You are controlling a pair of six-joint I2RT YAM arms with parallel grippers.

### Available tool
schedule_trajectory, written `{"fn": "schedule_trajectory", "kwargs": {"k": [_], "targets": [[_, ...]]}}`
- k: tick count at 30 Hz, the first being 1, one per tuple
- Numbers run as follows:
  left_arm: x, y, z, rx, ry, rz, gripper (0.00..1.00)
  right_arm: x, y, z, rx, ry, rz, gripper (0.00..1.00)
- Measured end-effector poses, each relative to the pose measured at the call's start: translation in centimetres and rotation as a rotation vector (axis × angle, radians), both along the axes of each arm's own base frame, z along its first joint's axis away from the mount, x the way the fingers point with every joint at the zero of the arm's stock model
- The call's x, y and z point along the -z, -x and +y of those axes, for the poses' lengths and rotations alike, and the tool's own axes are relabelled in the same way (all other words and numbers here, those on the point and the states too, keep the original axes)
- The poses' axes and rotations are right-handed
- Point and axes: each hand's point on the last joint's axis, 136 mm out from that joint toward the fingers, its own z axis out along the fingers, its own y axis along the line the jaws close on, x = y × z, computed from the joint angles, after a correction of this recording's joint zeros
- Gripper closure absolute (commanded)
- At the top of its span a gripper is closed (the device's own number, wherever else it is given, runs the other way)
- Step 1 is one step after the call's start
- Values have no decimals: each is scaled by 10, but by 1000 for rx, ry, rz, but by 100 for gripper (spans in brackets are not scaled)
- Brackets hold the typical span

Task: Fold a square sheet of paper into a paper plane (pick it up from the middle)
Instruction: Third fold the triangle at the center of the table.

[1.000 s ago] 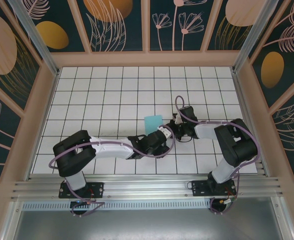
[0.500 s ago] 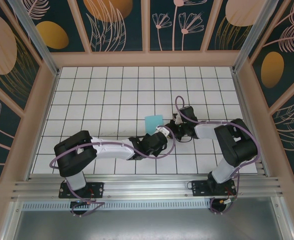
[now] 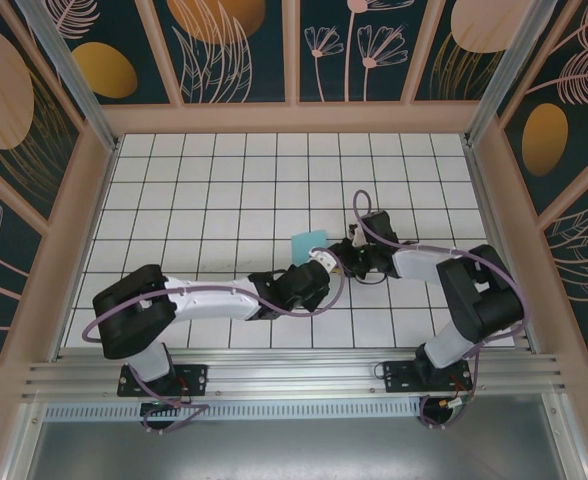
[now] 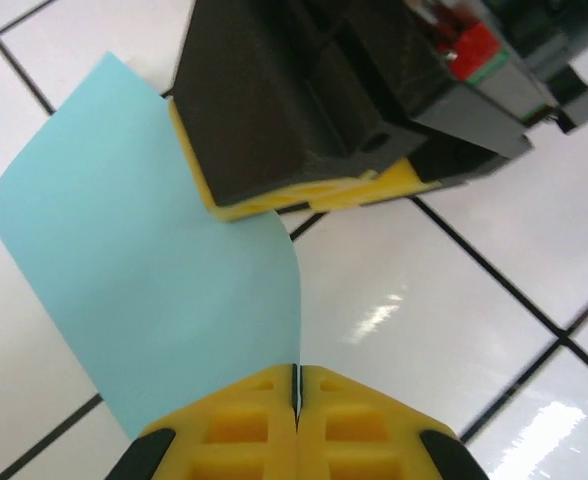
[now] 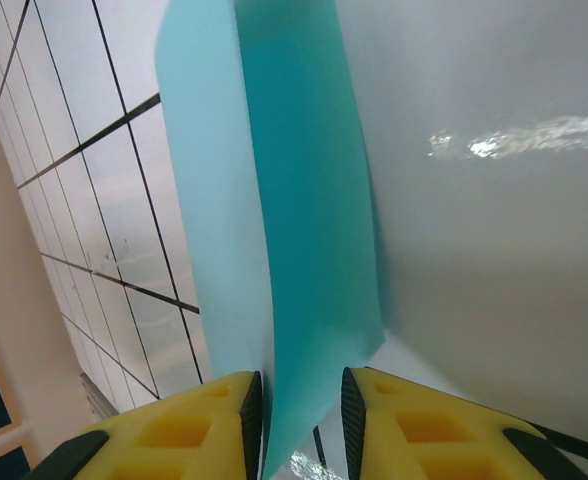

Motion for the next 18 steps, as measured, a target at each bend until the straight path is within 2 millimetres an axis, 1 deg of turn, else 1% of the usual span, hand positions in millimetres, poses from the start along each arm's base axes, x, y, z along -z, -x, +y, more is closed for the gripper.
{"fn": "schedule_trajectory", "kwargs": {"k": [4, 8, 12, 13, 15, 18], "targets": [[-1, 1, -1, 28, 45, 52, 100, -9, -5, -5, 12, 32, -44, 68], [7, 1, 7, 38, 59, 103, 100, -22, -15, -4, 14, 38, -97, 72], [9, 2, 15, 47, 90, 145, 100, -31, -22, -1, 7, 33, -131, 79], [9, 2, 17, 50, 100, 155, 100, -32, -23, 1, -3, 29, -137, 82], [10, 3, 18, 56, 118, 178, 100, -32, -25, 5, -21, 18, -135, 84], [10, 6, 17, 75, 142, 211, 100, -25, -28, 14, -48, 13, -118, 85]]}}
